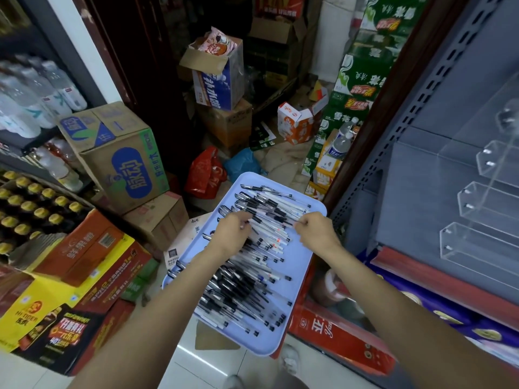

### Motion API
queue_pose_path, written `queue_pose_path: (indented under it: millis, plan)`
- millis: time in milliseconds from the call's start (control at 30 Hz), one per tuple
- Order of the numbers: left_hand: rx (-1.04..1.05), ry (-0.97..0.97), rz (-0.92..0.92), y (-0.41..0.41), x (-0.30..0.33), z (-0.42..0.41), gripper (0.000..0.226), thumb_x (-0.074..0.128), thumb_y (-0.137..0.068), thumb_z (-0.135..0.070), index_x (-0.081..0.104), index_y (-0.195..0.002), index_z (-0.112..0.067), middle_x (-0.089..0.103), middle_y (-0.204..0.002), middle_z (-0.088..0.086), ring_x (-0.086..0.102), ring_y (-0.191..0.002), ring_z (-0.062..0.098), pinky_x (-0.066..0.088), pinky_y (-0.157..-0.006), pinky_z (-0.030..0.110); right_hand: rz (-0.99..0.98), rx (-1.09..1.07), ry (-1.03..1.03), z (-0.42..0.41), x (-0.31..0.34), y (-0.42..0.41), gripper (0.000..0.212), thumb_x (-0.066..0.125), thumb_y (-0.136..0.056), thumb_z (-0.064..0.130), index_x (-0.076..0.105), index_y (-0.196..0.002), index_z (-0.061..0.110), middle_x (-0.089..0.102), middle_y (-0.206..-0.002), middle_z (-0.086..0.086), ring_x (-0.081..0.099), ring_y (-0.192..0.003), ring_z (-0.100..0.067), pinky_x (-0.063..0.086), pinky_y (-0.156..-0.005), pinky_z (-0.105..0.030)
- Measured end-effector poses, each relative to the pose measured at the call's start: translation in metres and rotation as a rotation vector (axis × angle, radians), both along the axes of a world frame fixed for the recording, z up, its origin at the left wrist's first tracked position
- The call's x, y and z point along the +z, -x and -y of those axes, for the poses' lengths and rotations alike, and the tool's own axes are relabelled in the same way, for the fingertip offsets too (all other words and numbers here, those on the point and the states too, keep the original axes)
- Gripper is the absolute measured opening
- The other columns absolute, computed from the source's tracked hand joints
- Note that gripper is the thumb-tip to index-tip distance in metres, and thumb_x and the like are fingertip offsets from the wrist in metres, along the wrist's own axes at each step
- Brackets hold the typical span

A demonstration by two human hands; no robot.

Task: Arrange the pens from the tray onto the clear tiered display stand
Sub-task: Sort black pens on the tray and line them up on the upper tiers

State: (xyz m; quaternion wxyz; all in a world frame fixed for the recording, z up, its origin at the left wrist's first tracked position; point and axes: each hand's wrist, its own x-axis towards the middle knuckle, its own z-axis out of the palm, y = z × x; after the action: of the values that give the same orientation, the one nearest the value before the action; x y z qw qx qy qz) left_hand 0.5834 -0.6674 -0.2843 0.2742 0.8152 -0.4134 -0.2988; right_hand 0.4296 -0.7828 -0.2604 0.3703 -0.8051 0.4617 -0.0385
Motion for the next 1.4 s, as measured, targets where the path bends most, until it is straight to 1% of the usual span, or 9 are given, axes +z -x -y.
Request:
queue_pose_path:
  millis: [67, 167, 267, 467, 633, 767, 933, 1200, 1400]
  plan:
    - [0.034, 0.035, -0.144, 0.006, 0.011, 0.006, 0.028, 0.042, -0.098, -0.017, 0.058, -0.117, -0.005, 0.06, -0.123, 0.014, 0.06, -0.105, 0.027, 0.046, -0.087, 0.032, 0.009, -0.041, -0.026, -0.006, 0.013, 0.005, 0.04, 0.045, -0.097, 0.011, 0.038, -0.058, 0.006, 0.044, -0.067, -0.021, 0.044, -0.06, -0.026, 0.054, -0.072, -0.042]
    - [0.097, 0.023, -0.455, 0.02, 0.025, 0.017, 0.03, 0.046, -0.097, -0.022, 0.062, -0.106, 0.001, 0.067, -0.106, 0.014, 0.066, -0.084, 0.023, 0.05, -0.08, 0.031, 0.079, -0.144, -0.069, -0.017, 0.031, 0.012, 0.037, 0.048, -0.097, 0.014, 0.058, -0.075, -0.015, 0.054, -0.07, -0.028, 0.05, -0.05, -0.018, 0.049, -0.061, -0.025]
    - [0.118, 0.099, -0.717, 0.039, 0.043, 0.025, 0.038, 0.048, -0.095, -0.038, 0.062, -0.103, -0.004, 0.07, -0.1, 0.007, 0.067, -0.088, 0.015, 0.048, -0.079, 0.027, 0.219, -0.241, -0.197, -0.026, 0.05, 0.016, 0.029, 0.053, -0.095, 0.015, 0.066, -0.09, -0.01, 0.057, -0.066, -0.007, 0.052, -0.054, -0.012, 0.047, -0.055, -0.019]
    - [0.105, 0.451, -0.753, 0.063, 0.096, 0.04, 0.028, 0.058, -0.091, -0.018, 0.052, -0.065, -0.008, 0.07, -0.075, 0.006, 0.066, -0.07, 0.012, 0.053, -0.084, 0.032, 0.351, -0.181, -0.252, -0.032, 0.098, 0.038, 0.022, 0.054, -0.094, 0.017, 0.067, -0.09, 0.0, 0.063, -0.078, -0.009, 0.066, -0.071, -0.021, 0.052, -0.058, -0.022]
    - [-0.074, 0.607, -0.395, 0.096, 0.144, 0.067, 0.029, 0.057, -0.092, -0.016, 0.056, -0.079, 0.01, 0.061, -0.066, 0.008, 0.059, -0.056, 0.007, 0.052, -0.061, 0.025, 0.205, -0.146, 0.152, -0.008, 0.144, 0.087, 0.03, 0.052, -0.094, 0.033, 0.065, -0.091, 0.007, 0.068, -0.092, -0.016, 0.068, -0.088, -0.024, 0.051, -0.078, -0.036]
    - [-0.395, 0.642, -0.014, 0.154, 0.176, 0.097, 0.022, 0.054, -0.093, -0.017, 0.053, -0.071, -0.022, 0.049, -0.057, -0.014, 0.049, -0.054, -0.005, 0.035, -0.055, 0.012, 0.568, -0.319, 0.193, 0.025, 0.183, 0.151, 0.027, 0.05, -0.096, 0.022, 0.051, -0.122, 0.016, 0.058, -0.085, 0.003, 0.063, -0.08, -0.015, 0.051, -0.067, -0.03]
    - [-0.543, 0.672, 0.072, 0.237, 0.202, 0.141, 0.011, 0.057, -0.091, -0.019, 0.067, -0.096, -0.018, 0.06, -0.07, -0.005, 0.052, -0.063, 0.01, 0.041, -0.064, 0.027, 0.819, -0.284, 0.233, 0.067, 0.203, 0.244, 0.018, 0.049, -0.09, -0.009, 0.063, -0.098, -0.001, 0.063, -0.075, -0.001, 0.061, -0.054, 0.002, 0.05, -0.057, -0.012]
    - [-0.213, 0.819, 0.401, 0.299, 0.232, 0.19, 0.016, 0.052, -0.094, -0.022, 0.066, -0.098, -0.015, 0.044, -0.067, -0.006, 0.047, -0.067, 0.018, 0.028, -0.059, 0.027, 1.112, -0.495, 0.272, 0.137, 0.225, 0.347, 0.016, 0.061, -0.087, -0.001, 0.064, -0.077, 0.011, 0.067, -0.061, 0.008, 0.065, -0.057, -0.003, 0.055, -0.067, -0.014]
    - [-0.245, 0.658, 0.356, 0.301, 0.232, 0.198, 0.039, 0.042, -0.098, -0.012, 0.045, -0.137, -0.011, 0.04, -0.083, 0.002, 0.045, -0.081, 0.018, 0.03, -0.07, 0.021, 1.005, -0.486, 0.285, 0.18, 0.219, 0.347, 0.021, 0.062, -0.087, 0.003, 0.064, -0.072, 0.017, 0.067, -0.069, 0.001, 0.068, -0.06, -0.004, 0.054, -0.073, -0.022]
